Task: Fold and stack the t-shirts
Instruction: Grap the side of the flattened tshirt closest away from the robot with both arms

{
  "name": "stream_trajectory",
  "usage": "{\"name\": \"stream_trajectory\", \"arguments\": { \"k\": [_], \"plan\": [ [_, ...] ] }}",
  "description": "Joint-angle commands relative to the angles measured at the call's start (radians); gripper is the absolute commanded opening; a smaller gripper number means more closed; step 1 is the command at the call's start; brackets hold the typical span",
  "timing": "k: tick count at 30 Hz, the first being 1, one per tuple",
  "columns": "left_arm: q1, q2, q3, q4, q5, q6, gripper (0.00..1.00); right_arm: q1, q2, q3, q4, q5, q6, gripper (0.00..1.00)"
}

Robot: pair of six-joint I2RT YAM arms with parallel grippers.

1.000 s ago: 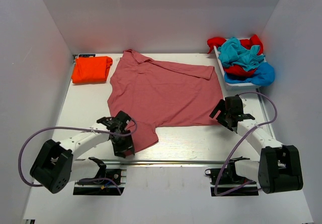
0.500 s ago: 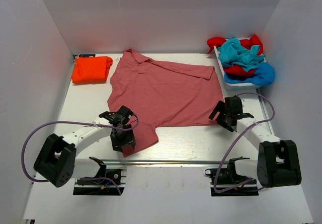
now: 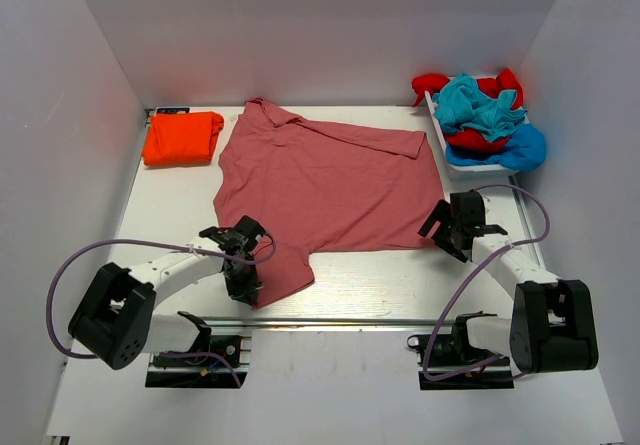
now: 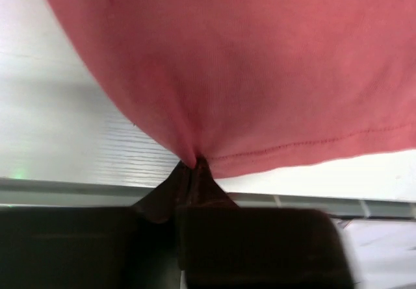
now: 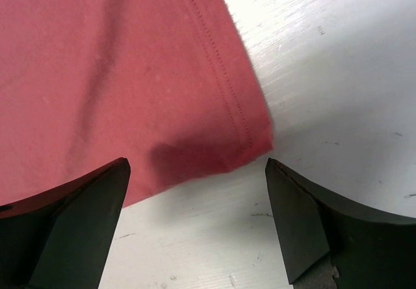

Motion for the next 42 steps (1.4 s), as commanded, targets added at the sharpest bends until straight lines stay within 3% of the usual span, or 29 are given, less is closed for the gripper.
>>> {"name": "stream_trajectory", "arguments": {
  "k": [1,4,8,11,12,14,18,27,34,38,42],
  "plan": [
    [-0.007,0.039,-0.038,0.095,-0.025,0.028,0.00,-0.015,-0.026,0.023,-0.005,0.045,-0.001,0.90],
    [-0.007,0.026,-0.029,0.095,-0.016,0.051,0.00,-0.018,0.010,0.027,0.046,0.050,0.007,0.89],
    [-0.007,-0.001,-0.009,0.095,0.005,0.080,0.00,-0.018,0.074,0.035,0.092,0.018,0.024,0.77],
    [-0.007,-0.019,0.017,0.095,0.016,0.103,0.00,-0.019,0.119,0.026,0.113,0.001,0.033,0.62],
    [-0.007,-0.031,0.026,0.095,0.025,0.103,0.00,-0.021,0.128,0.026,0.113,0.001,0.036,0.49],
    [-0.007,-0.056,0.026,0.104,0.035,0.112,0.00,-0.018,0.146,0.027,0.115,0.010,0.036,0.48],
    [-0.007,-0.106,0.026,0.159,0.080,0.122,0.00,-0.021,0.145,0.020,0.116,0.007,0.044,0.00],
    [-0.007,-0.231,0.069,0.058,0.139,0.154,0.00,-0.019,-0.114,-0.003,-0.091,0.030,0.018,0.00],
    [-0.007,-0.286,0.069,-0.121,0.174,0.163,0.00,-0.018,-0.176,-0.033,-0.253,0.024,-0.004,0.00],
    [-0.007,-0.286,0.060,-0.046,0.225,0.172,0.00,-0.018,-0.197,-0.045,-0.247,0.027,-0.021,0.00],
    [-0.007,-0.245,0.127,0.135,0.257,0.211,0.00,-0.016,-0.173,-0.022,-0.175,-0.010,-0.034,0.00]
  ]
}}
